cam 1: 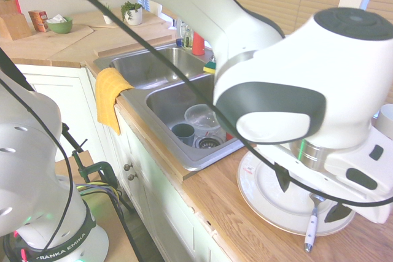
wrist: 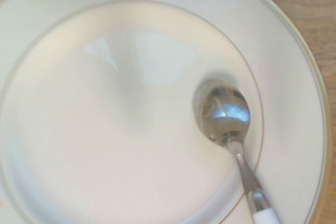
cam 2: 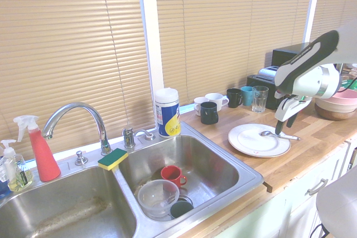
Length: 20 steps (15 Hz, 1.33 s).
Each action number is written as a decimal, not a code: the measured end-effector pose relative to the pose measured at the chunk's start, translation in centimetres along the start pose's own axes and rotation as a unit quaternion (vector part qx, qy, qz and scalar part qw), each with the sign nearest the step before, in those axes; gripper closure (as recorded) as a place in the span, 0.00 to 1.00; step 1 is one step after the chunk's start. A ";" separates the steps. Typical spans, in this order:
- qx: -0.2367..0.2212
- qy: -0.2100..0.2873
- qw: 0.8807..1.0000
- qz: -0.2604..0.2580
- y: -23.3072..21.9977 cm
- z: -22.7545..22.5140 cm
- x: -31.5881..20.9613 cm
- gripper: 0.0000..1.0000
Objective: Put the spoon into the sink
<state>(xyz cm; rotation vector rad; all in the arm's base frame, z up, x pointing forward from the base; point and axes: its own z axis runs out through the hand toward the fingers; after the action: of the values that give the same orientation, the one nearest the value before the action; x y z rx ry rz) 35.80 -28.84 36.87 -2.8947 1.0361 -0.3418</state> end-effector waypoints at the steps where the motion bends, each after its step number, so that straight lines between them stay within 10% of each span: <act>1: -0.002 -0.001 1.000 -0.002 -0.2 0.2 0.3 0.00; 2: -0.003 -0.003 1.000 -0.003 -0.3 0.3 0.5 1.00; 20: -0.006 -0.034 0.999 -0.001 -0.6 4.2 1.9 1.00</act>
<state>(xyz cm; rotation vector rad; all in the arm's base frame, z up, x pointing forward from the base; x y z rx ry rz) 38.56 -29.75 33.18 -2.8958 1.0281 -0.2359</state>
